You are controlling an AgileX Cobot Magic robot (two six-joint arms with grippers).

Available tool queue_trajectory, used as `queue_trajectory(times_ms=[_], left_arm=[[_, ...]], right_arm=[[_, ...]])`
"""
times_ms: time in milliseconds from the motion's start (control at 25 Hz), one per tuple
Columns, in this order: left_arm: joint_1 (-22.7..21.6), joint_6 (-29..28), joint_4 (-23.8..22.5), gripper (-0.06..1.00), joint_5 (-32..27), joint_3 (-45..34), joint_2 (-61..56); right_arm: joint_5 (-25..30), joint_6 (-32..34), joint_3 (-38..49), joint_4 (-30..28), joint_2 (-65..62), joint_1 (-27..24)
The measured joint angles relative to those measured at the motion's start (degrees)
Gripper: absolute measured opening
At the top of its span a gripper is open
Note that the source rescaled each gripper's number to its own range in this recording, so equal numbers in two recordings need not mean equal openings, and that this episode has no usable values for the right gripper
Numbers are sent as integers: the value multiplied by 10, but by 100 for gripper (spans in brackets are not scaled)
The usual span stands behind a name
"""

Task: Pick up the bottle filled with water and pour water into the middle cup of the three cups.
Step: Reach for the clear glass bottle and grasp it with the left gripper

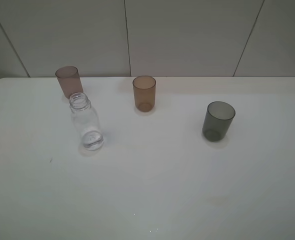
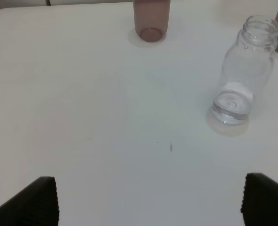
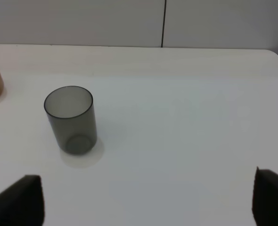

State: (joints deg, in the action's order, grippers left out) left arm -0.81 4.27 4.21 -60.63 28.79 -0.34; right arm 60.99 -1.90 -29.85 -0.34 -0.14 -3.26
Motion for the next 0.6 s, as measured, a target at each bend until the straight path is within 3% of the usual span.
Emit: queue_trajectory(times_ms=[600], left_arm=[[0,0,0,100,0,0,0]], right_arm=[[0,0,0,0,0,0]])
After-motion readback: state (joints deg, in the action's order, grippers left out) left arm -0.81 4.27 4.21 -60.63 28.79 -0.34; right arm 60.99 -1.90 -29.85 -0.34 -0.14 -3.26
